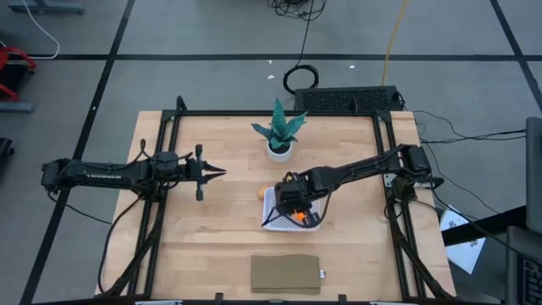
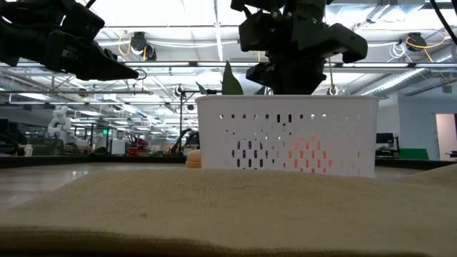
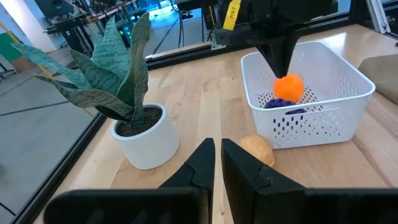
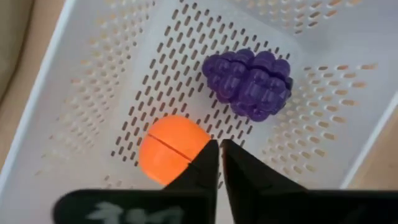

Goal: Pick and placing Produce into tupperware
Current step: Put the brown potato into the white bin

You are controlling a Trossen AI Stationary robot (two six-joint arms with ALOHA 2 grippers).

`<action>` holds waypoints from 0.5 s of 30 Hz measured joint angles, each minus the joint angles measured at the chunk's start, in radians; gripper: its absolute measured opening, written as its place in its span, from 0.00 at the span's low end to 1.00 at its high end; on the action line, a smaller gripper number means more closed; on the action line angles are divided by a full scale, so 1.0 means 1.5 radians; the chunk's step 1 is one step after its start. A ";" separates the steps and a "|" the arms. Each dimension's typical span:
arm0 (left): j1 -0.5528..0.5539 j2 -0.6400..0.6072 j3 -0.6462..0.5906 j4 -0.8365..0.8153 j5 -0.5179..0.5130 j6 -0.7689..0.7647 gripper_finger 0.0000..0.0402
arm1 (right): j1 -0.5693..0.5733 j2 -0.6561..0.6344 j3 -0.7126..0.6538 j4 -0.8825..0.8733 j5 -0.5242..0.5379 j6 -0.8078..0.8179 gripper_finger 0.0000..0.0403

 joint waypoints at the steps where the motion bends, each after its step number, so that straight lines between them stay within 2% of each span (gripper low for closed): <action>1: 0.000 0.000 0.000 0.000 0.000 0.000 0.08 | -0.001 0.000 0.000 0.001 0.000 0.000 0.02; 8: 0.000 0.000 0.000 0.000 0.000 0.000 0.08 | -0.019 -0.010 0.000 0.063 -0.001 0.030 0.02; 15: 0.000 0.000 0.000 -0.004 0.000 0.000 0.08 | -0.037 -0.083 -0.030 0.176 -0.004 0.033 0.00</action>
